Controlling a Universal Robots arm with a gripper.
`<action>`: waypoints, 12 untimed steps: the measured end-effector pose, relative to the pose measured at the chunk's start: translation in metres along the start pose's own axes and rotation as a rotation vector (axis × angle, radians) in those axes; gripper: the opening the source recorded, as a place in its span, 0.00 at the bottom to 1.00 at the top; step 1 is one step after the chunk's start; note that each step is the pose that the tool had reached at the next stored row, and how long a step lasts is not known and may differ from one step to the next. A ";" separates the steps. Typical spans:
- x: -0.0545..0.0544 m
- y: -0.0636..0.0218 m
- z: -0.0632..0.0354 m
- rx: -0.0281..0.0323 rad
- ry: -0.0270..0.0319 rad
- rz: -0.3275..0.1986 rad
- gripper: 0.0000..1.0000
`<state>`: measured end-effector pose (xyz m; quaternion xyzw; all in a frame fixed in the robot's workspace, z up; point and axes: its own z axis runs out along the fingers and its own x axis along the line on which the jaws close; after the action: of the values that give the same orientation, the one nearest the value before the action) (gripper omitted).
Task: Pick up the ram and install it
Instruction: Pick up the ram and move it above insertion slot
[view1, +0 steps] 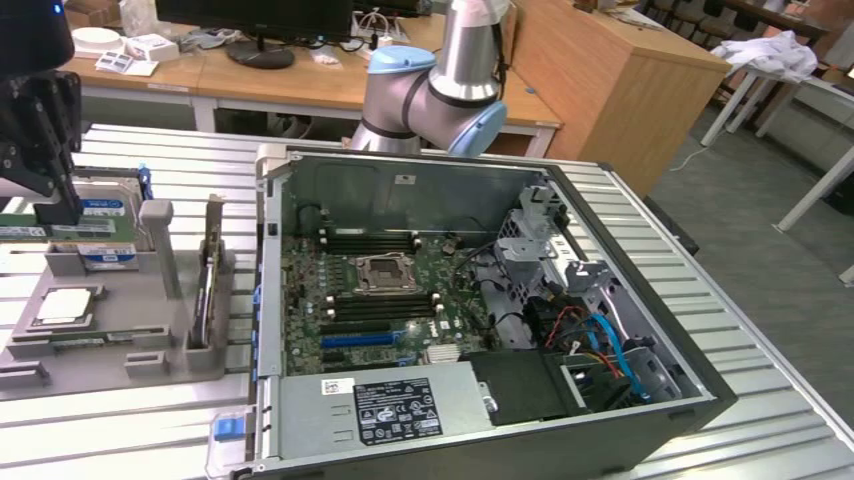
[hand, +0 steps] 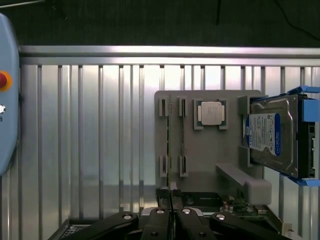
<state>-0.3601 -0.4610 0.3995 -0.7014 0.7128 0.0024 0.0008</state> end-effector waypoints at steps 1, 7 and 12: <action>0.000 -0.0005 0.0000 -0.0001 0.0000 0.000 0.12; 0.000 -0.0033 -0.0001 -0.0001 0.0001 0.000 0.12; 0.000 -0.0054 -0.0001 -0.0001 0.0001 0.000 0.12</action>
<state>-0.3547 -0.4611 0.3996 -0.7014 0.7127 0.0024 0.0007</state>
